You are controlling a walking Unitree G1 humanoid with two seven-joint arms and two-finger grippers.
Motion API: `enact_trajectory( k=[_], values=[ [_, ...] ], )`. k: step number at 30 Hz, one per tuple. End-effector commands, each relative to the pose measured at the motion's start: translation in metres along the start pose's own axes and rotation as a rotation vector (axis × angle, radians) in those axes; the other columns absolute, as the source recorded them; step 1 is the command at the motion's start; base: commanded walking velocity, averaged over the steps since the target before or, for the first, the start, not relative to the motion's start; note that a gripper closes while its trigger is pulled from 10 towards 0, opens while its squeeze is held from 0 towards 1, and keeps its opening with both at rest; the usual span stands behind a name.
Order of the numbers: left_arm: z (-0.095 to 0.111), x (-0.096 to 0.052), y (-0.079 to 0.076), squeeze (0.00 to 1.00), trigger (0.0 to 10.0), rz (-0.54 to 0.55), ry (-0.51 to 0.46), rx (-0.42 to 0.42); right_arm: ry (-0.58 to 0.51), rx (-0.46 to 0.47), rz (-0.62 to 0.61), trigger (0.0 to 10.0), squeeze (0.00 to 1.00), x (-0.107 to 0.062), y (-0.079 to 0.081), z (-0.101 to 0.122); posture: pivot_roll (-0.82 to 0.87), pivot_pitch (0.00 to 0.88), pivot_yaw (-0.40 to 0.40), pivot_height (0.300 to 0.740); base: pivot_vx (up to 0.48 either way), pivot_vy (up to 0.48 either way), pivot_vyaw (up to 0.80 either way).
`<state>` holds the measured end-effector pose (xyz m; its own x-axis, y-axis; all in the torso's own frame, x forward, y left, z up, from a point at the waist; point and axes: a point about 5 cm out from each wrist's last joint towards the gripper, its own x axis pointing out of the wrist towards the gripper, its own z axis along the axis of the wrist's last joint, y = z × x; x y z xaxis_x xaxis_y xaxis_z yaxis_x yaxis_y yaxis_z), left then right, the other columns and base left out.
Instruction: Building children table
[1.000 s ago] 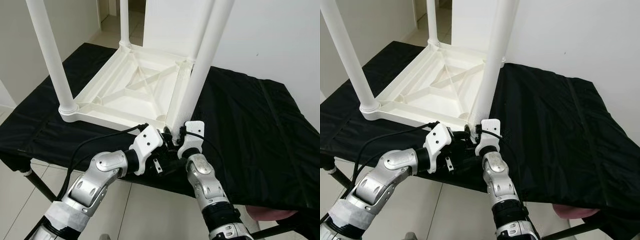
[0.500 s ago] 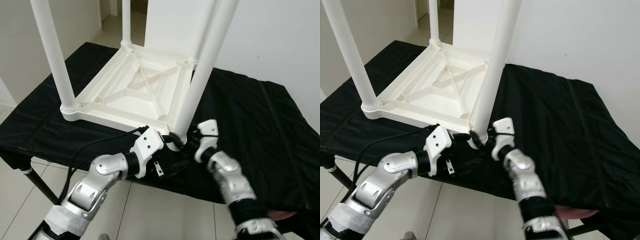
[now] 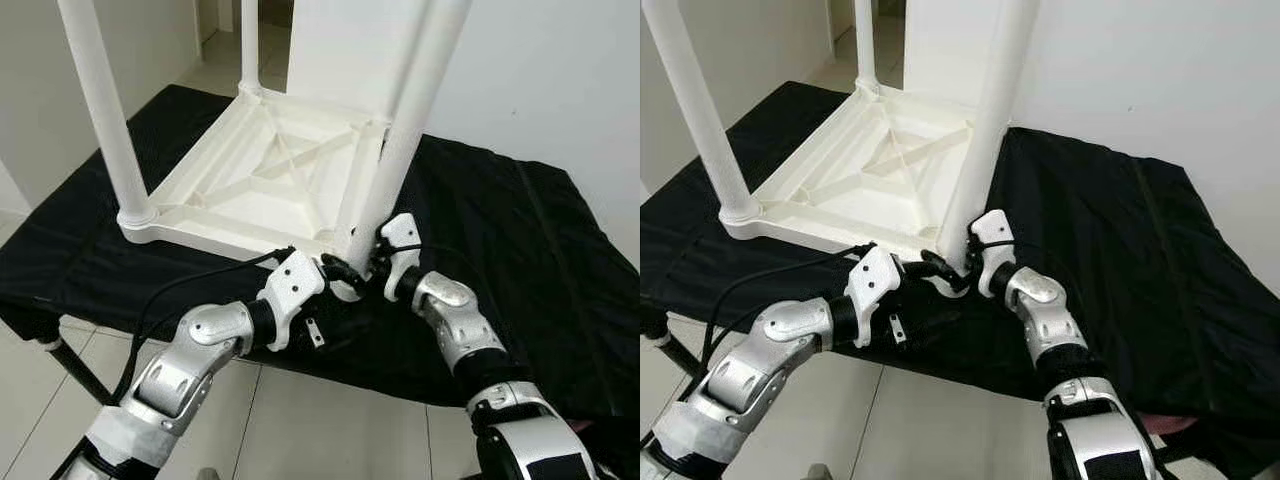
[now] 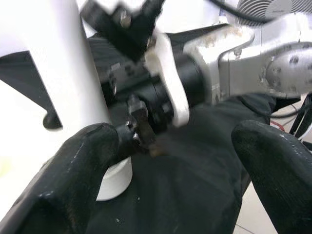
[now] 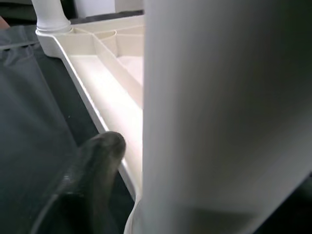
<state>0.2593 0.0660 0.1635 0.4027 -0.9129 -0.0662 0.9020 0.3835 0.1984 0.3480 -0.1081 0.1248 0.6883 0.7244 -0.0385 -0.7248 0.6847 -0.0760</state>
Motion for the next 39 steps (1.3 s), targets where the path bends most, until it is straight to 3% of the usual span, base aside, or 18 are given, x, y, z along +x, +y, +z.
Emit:
enact_trajectory(
  k=[1,8,15,16,22,28,31,34,39],
  values=[
    [0.004,0.003,0.0,0.0,10.0,-0.016,-0.003,0.007,0.008,-0.001,0.03,0.0,0.0,0.011,0.007,-0.001,0.0,0.0,-0.082,0.74,0.0,0.0,0.0],
    [0.007,0.004,0.003,0.0,10.0,-0.019,-0.01,0.009,-0.001,0.019,0.037,0.0,0.0,0.011,0.009,-0.003,0.0,0.0,-0.072,0.74,0.0,0.0,0.0],
    [0.005,0.005,0.0,0.0,10.0,-0.041,-0.004,0.005,-0.026,0.038,-0.012,0.0,0.0,-0.001,0.002,-0.01,-0.02,0.0,-0.056,0.74,0.0,0.0,0.0],
    [0.005,0.005,-0.002,0.0,10.0,-0.047,-0.003,0.001,-0.041,0.041,-0.081,10.0,0.0,-0.004,-0.001,-0.009,-0.02,0.0,-0.059,0.74,0.0,0.0,0.0],
    [0.005,0.006,-0.002,0.0,10.0,-0.048,-0.004,-0.002,-0.025,0.039,-0.315,10.0,0.0,-0.005,-0.009,-0.006,-0.02,0.0,-0.067,0.74,0.0,0.0,0.0],
    [0.005,0.006,-0.002,0.0,10.0,-0.045,-0.007,-0.005,-0.002,0.115,-0.521,10.0,0.0,-0.006,-0.006,-0.009,-0.02,0.0,-0.078,0.74,0.0,0.0,0.0],
    [0.004,0.006,-0.003,0.0,10.0,-0.044,-0.006,-0.003,-0.002,0.103,-0.613,10.0,0.0,-0.008,0.002,-0.011,-0.02,0.0,-0.082,0.74,0.0,0.0,0.0],
    [0.004,0.005,-0.005,0.0,10.0,-0.045,-0.003,-0.004,-0.012,0.086,-0.749,10.0,0.0,-0.008,0.021,-0.01,-0.01,0.0,-0.086,0.74,0.0,0.0,0.0],
    [0.004,0.005,-0.005,0.0,10.0,-0.046,-0.004,-0.006,-0.027,0.092,-0.749,10.0,0.0,-0.003,0.033,-0.006,-0.01,0.0,-0.089,0.74,0.0,0.0,0.0]
  ],
)
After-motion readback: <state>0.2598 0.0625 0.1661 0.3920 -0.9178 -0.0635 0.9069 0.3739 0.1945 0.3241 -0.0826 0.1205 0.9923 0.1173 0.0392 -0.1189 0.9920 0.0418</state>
